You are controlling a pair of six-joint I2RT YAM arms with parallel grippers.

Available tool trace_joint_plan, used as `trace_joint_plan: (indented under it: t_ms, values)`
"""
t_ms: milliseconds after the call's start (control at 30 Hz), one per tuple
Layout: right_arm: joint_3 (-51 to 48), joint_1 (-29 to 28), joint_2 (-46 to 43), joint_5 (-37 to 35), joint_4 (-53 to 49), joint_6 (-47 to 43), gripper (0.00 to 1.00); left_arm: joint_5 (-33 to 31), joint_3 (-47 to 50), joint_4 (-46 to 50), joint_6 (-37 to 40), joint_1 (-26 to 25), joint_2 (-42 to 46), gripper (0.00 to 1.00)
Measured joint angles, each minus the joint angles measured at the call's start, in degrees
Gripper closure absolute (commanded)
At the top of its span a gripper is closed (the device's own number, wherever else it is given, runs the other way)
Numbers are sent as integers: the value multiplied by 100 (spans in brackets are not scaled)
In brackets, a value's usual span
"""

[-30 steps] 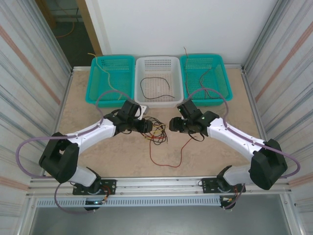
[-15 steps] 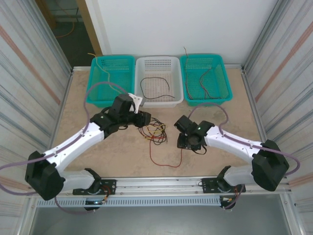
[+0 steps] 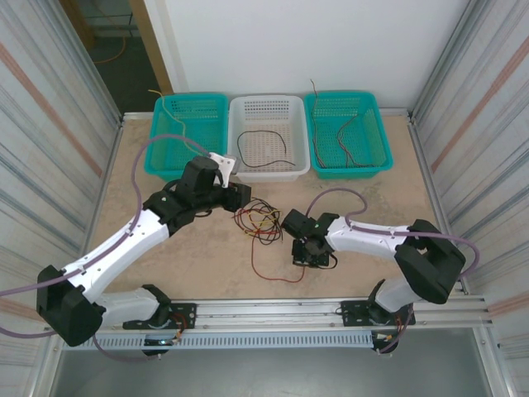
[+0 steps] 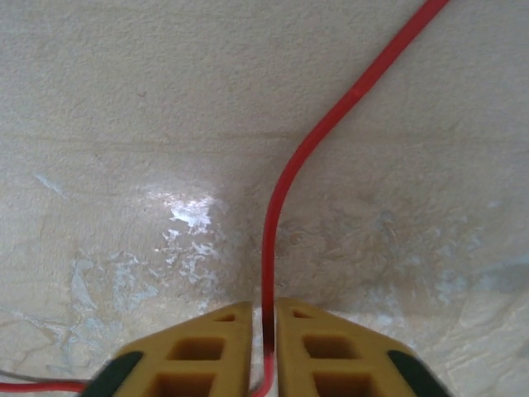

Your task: Untangle the cables

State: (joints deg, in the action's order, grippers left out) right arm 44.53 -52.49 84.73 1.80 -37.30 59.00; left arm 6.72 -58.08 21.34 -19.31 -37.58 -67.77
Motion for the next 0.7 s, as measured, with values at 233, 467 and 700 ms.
trace_joint_plan:
  t_ms: [233, 467, 700]
  values:
    - [-9, 0, -1165, -365, -42, -264, 100, 28, -76, -15, 20, 2, 127, 53]
    - [625, 273, -3189, -702, 15, -1366, 100, 566, -76, -656, -24, -44, 197, 46]
    - [1613, 654, -3274, -848, 289, -2269, 100, 1423, -44, -2138, -157, -505, -59, 36]
